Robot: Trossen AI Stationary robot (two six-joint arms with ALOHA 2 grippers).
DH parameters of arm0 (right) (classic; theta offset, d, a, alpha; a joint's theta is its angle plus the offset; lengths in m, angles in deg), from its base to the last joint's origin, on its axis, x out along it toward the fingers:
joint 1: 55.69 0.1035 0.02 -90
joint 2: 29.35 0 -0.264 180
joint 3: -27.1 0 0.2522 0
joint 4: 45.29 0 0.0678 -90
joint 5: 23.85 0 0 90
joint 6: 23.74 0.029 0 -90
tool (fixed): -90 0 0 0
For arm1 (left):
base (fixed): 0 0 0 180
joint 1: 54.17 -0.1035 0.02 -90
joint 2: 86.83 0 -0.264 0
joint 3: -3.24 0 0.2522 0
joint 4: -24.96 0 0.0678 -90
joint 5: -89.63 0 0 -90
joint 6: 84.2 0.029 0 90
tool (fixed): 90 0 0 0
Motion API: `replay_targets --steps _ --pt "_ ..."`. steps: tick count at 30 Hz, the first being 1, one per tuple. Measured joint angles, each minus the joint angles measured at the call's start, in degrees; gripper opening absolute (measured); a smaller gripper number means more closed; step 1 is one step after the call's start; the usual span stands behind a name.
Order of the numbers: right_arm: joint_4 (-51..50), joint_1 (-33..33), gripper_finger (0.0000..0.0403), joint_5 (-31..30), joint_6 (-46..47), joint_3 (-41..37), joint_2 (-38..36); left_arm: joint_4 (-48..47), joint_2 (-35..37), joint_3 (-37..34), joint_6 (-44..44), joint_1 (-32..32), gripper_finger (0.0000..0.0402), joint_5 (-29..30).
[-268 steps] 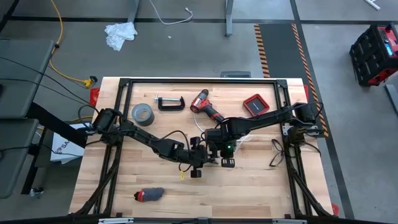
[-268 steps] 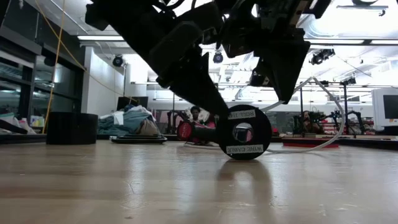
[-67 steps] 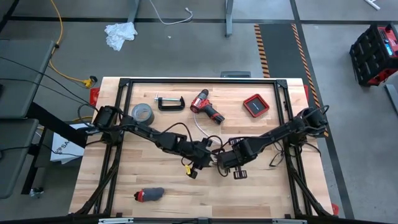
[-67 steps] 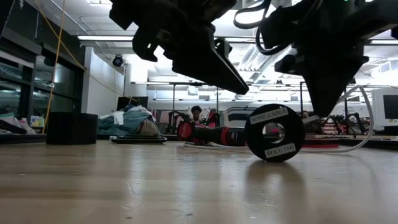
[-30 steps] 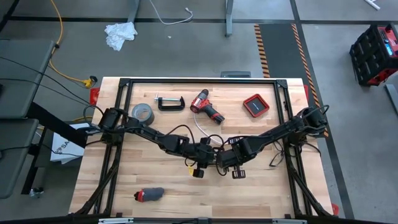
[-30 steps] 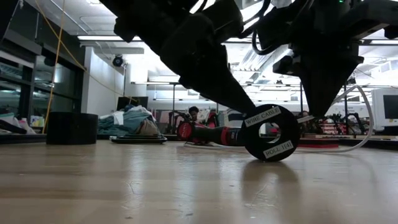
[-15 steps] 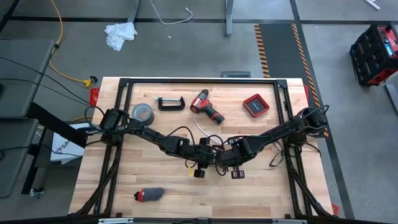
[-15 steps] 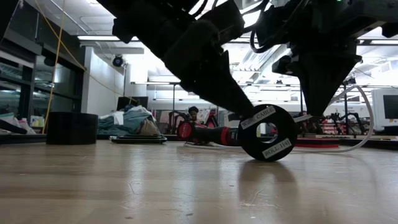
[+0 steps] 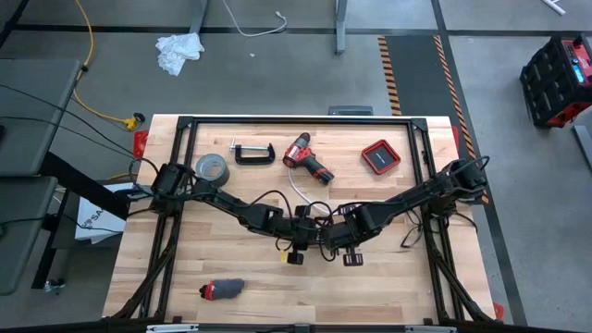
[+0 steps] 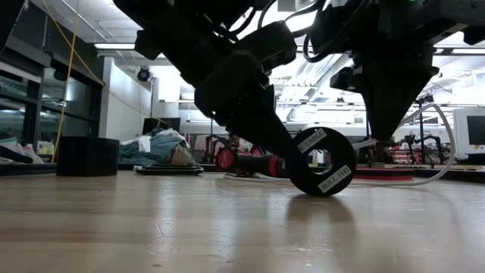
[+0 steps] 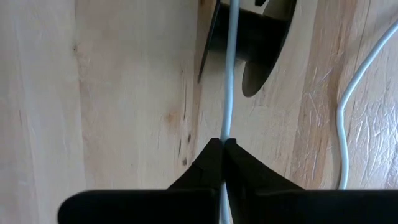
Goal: Coil cords
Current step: Coil the white cable wire into the black spool
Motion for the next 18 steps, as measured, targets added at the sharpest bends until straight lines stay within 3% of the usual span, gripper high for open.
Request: replay_targets --steps 18 --pt "0.8 0.0 0.0000 0.2 -0.1 0.0 0.0 0.5 0.0 0.0 -1.1 1.2 0.0109 1.5"
